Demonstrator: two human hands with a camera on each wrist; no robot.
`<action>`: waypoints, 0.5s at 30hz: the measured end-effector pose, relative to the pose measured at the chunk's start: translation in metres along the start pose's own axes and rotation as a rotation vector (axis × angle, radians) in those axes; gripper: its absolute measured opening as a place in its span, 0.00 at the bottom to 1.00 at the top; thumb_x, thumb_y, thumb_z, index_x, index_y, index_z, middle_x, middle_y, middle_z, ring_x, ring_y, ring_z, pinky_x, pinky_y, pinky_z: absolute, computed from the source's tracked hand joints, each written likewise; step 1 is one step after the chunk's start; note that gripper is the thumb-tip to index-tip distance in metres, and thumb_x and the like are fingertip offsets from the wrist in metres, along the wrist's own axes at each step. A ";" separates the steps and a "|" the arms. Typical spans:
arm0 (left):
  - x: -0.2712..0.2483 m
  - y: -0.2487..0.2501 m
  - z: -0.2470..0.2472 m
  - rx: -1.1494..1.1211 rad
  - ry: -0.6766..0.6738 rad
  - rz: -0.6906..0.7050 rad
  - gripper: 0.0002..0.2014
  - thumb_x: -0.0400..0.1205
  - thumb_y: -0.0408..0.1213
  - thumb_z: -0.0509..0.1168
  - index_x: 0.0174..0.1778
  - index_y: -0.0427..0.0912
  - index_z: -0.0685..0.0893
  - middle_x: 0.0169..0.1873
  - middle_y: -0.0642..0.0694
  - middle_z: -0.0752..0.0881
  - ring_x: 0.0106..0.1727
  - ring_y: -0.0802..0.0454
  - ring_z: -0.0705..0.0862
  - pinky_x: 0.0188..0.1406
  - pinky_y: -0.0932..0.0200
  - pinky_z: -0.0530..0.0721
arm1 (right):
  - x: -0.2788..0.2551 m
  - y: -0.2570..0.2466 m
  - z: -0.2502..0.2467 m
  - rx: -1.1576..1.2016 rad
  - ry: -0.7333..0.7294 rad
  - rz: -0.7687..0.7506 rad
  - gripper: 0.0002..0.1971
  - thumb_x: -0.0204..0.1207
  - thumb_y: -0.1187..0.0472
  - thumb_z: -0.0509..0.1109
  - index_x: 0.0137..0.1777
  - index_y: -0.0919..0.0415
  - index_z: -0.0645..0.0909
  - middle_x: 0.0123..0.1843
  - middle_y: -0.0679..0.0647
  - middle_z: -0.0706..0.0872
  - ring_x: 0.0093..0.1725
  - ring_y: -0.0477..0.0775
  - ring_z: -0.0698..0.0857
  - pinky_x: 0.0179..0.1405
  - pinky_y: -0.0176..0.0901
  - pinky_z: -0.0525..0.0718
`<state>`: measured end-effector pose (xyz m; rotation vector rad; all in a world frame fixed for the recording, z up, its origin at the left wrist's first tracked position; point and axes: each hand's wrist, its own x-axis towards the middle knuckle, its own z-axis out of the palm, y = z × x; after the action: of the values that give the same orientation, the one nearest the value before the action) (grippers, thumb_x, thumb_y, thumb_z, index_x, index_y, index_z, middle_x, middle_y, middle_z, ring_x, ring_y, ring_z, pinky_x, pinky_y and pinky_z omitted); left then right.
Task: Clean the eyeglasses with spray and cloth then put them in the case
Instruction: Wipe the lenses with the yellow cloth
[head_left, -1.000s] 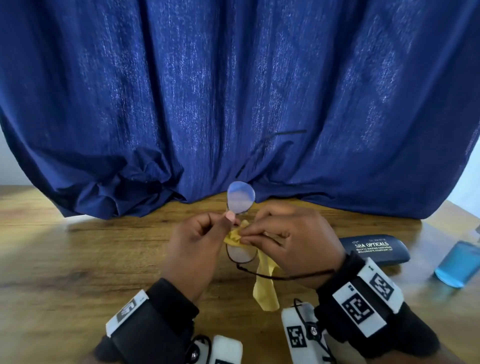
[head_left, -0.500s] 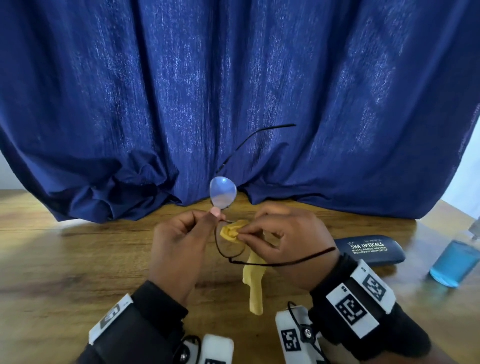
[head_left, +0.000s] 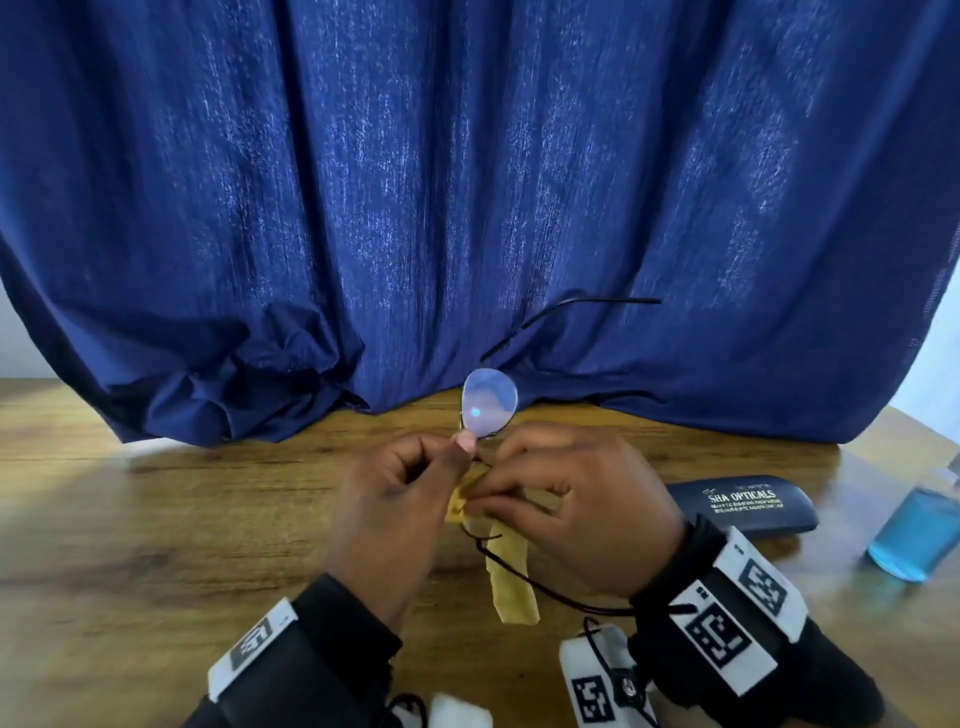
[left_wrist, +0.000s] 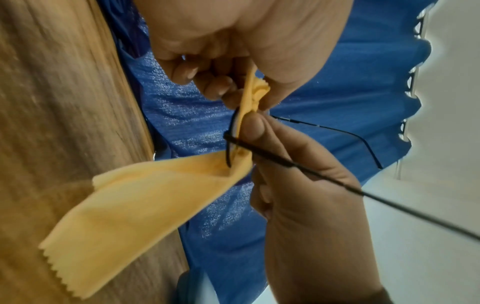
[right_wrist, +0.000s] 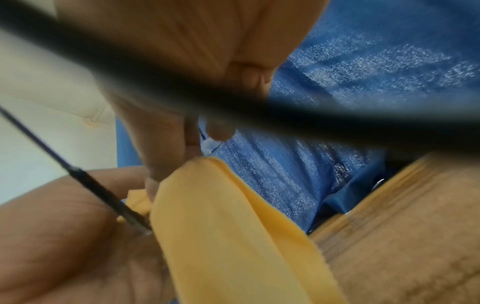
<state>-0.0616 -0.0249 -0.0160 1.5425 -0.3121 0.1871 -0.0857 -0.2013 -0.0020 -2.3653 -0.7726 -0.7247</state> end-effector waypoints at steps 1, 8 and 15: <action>0.000 0.000 0.000 0.001 -0.005 0.004 0.12 0.84 0.44 0.72 0.37 0.44 0.94 0.37 0.44 0.95 0.46 0.43 0.93 0.57 0.40 0.90 | 0.000 0.003 -0.002 -0.004 0.034 0.026 0.06 0.76 0.47 0.78 0.47 0.46 0.93 0.44 0.40 0.90 0.43 0.41 0.88 0.38 0.52 0.87; 0.006 -0.001 -0.005 -0.042 0.039 -0.006 0.11 0.84 0.43 0.72 0.37 0.46 0.95 0.38 0.46 0.95 0.45 0.48 0.92 0.59 0.42 0.89 | 0.001 -0.002 0.003 0.018 0.001 -0.023 0.06 0.76 0.50 0.80 0.47 0.49 0.95 0.43 0.41 0.90 0.41 0.41 0.87 0.37 0.49 0.87; 0.014 0.000 -0.016 -0.069 0.088 -0.004 0.12 0.84 0.41 0.72 0.39 0.40 0.95 0.39 0.45 0.96 0.47 0.51 0.94 0.63 0.45 0.89 | -0.001 0.013 0.001 0.027 0.081 0.065 0.06 0.76 0.49 0.79 0.46 0.49 0.94 0.42 0.41 0.89 0.41 0.44 0.88 0.36 0.54 0.87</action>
<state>-0.0476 -0.0102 -0.0113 1.4624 -0.2439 0.2381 -0.0778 -0.2106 -0.0074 -2.3106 -0.6644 -0.7725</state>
